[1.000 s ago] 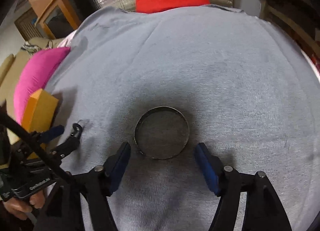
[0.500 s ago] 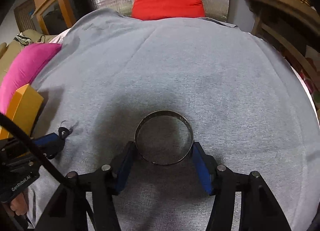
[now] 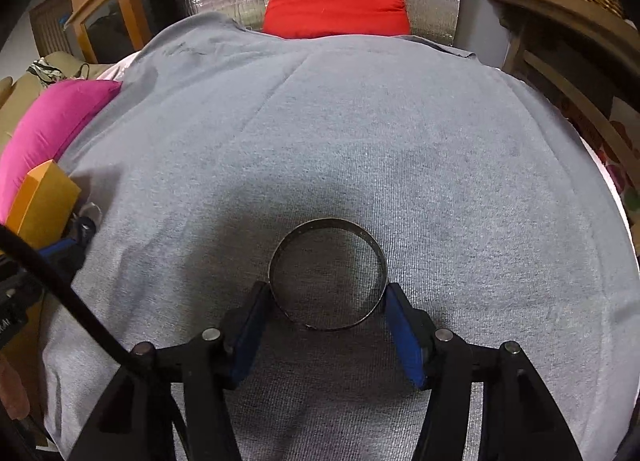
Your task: Organize jewelry
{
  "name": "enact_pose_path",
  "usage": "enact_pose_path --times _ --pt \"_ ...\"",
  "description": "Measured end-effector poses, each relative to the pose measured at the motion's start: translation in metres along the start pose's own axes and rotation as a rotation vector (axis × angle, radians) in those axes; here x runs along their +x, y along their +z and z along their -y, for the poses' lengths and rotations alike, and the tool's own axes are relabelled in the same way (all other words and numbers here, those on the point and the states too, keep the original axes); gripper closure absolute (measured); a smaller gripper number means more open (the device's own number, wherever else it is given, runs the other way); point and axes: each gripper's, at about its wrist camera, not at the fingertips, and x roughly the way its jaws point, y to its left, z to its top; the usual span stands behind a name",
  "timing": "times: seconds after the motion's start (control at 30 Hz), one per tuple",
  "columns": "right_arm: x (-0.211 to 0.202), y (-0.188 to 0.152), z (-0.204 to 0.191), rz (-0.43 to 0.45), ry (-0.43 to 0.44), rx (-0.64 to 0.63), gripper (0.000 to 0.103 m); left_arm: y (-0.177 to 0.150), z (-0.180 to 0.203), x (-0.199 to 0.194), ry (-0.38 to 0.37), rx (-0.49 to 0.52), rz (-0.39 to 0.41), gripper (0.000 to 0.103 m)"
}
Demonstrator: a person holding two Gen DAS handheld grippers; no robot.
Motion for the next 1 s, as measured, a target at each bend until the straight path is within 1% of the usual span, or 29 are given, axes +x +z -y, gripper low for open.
enact_pose_path --times 0.2,0.33,0.47,0.73,1.0 --pt "-0.003 0.001 -0.004 0.002 0.016 0.013 0.043 0.000 0.004 -0.012 0.061 -0.008 0.043 0.089" --pt "-0.008 0.002 -0.006 0.008 0.049 0.027 0.043 0.000 0.005 -0.021 0.078 -0.011 0.070 0.089" --pt "-0.009 0.002 -0.011 0.012 0.060 0.019 0.043 -0.003 0.011 -0.029 0.098 0.005 0.088 0.089" --pt "-0.014 -0.005 -0.008 0.011 0.047 0.025 0.043 -0.011 0.021 -0.039 0.148 0.026 0.108 0.089" --pt "-0.038 -0.011 0.003 0.045 0.056 0.065 0.043 -0.019 0.028 -0.042 0.177 0.039 0.112 0.089"
